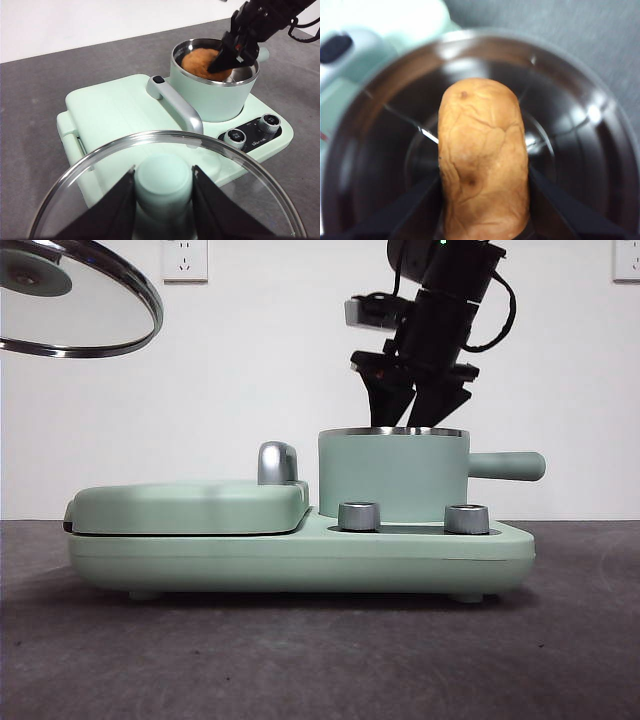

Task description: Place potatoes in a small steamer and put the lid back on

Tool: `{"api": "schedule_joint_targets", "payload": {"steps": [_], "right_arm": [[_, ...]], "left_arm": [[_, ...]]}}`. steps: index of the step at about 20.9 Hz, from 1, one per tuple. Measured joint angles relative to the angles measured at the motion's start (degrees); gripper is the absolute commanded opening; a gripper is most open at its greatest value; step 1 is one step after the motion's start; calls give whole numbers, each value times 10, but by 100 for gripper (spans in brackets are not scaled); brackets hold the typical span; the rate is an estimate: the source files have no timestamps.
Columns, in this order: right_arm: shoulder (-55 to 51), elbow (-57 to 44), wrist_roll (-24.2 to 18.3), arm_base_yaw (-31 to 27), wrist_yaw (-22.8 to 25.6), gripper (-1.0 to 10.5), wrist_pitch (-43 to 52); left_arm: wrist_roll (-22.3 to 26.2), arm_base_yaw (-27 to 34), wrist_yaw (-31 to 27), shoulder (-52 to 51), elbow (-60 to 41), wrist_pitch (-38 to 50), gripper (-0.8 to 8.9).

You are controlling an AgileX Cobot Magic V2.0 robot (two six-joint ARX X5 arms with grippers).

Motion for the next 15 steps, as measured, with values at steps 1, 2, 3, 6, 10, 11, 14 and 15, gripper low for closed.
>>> {"api": "schedule_joint_targets", "payload": {"steps": [1,2,3,6,10,11,14,15], "right_arm": [[3,0,0,0,-1,204,-1],[4,0,0,-1,-2,205,0],[4,1,0,-1,-2,204,0],[4,1,0,-1,-2,224,-1],[4,1,0,-1,-10,398,-5],[4,1,0,-1,-11,398,-5],[-21,1,0,-1,-11,396,-20],[-44,1,0,-1,-11,387,-19]], "left_arm": [[0,0,0,0,0,0,14],[0,0,0,0,0,0,15],[0,0,0,0,0,0,15],[0,0,0,0,0,0,15],[0,0,0,0,0,0,15],[0,0,0,0,0,0,14],[0,0,0,0,0,0,15],[0,0,0,0,0,0,15]]}}
